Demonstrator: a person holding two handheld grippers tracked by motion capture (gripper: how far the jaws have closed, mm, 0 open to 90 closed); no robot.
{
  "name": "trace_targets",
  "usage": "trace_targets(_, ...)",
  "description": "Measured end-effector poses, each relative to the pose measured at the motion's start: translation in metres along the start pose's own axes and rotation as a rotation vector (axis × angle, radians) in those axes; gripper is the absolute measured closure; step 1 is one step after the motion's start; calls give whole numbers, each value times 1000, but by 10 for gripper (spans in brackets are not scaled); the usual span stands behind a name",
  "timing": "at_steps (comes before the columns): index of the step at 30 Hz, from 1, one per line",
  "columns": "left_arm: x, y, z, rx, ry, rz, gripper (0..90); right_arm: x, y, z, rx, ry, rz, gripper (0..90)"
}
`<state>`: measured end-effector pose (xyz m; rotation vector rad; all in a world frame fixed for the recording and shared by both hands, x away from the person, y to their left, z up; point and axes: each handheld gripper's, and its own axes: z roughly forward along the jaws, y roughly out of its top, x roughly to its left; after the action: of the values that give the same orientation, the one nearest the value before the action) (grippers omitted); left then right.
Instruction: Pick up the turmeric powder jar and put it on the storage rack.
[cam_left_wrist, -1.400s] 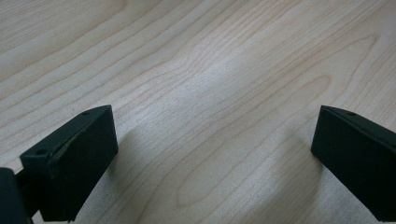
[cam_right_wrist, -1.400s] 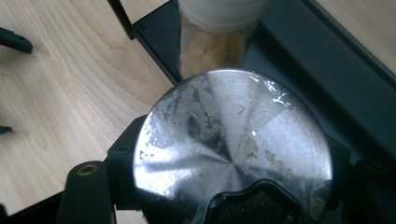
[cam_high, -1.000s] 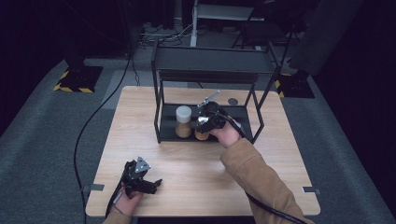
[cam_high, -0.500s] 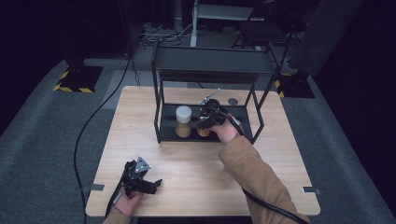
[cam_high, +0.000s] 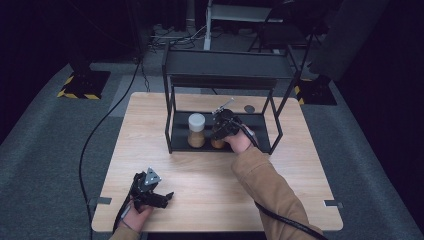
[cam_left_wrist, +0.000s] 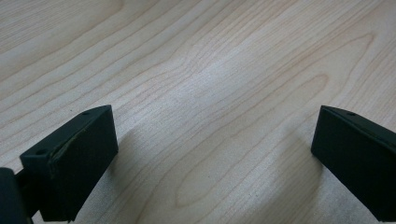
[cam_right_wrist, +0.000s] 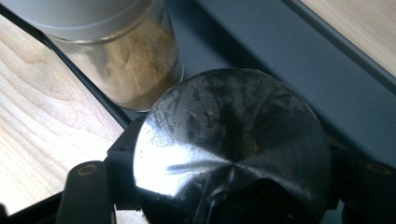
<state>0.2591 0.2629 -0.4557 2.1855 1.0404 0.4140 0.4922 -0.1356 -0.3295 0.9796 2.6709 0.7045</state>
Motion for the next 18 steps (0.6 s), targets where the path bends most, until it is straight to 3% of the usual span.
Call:
trace_targets(14,0,0,0,-1,-1,0,1,-8,-4,7,-10,18,37,309)
trace_targets(18,0,0,0,1,0,2,1,-8,-12,-1,-71,4,58,209)
